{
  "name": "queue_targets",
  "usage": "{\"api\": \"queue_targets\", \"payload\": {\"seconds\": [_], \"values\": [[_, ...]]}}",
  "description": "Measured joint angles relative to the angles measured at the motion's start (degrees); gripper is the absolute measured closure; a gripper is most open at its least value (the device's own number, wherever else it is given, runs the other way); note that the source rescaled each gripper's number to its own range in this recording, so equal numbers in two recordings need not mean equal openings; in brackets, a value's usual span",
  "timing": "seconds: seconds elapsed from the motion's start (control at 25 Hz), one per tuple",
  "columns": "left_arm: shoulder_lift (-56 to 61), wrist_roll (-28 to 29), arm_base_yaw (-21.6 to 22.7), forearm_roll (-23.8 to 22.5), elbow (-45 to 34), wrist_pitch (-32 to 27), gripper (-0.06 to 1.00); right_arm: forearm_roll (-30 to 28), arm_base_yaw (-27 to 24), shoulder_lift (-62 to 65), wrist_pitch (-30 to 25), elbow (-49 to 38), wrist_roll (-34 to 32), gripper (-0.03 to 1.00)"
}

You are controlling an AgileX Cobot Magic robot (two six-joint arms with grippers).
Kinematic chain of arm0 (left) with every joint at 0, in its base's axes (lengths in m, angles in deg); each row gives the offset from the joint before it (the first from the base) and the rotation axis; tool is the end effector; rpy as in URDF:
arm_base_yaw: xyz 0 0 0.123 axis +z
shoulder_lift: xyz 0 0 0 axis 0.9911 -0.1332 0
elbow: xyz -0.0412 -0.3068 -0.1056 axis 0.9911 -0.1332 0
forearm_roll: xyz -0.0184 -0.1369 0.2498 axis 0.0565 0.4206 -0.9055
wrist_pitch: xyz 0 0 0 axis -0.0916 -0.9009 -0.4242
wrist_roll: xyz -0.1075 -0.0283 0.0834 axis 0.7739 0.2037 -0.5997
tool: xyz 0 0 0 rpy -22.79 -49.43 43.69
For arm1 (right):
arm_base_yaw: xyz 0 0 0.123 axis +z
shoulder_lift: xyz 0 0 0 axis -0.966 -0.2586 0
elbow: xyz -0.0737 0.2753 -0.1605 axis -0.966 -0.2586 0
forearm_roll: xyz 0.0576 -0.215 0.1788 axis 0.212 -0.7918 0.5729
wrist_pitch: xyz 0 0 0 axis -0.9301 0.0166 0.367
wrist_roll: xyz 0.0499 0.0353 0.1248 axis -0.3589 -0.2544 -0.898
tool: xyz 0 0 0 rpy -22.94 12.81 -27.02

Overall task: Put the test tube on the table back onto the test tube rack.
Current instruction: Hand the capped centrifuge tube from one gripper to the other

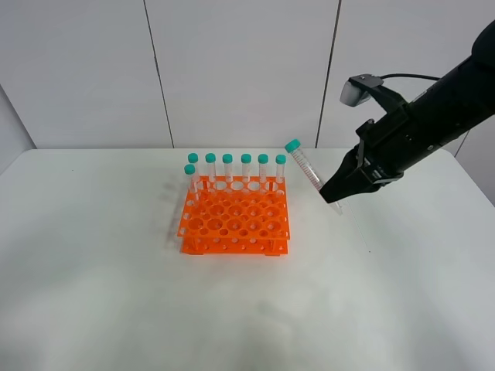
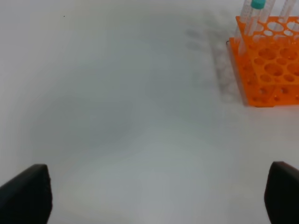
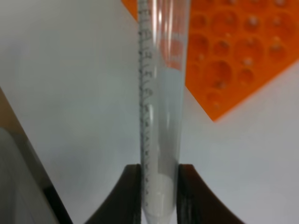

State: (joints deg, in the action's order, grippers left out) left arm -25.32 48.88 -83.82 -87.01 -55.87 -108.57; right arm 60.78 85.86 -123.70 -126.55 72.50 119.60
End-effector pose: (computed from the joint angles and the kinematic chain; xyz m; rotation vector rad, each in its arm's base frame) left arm 0.0245 -0.0034 0.2718 0.0537 2.0394 -0.0273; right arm 0.3247 0.1307 0.2729 -1.1772 2.3769 0.5652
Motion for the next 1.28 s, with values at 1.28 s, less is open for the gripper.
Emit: {"api": "queue_targets", "payload": {"seconds": [1.28], "values": [[-55.8, -30.1, -0.2, 46.7, 16.4, 25.3, -0.06, 2.2, 15.7, -1.0, 14.1, -2.8, 3.5, 0.97]]}}
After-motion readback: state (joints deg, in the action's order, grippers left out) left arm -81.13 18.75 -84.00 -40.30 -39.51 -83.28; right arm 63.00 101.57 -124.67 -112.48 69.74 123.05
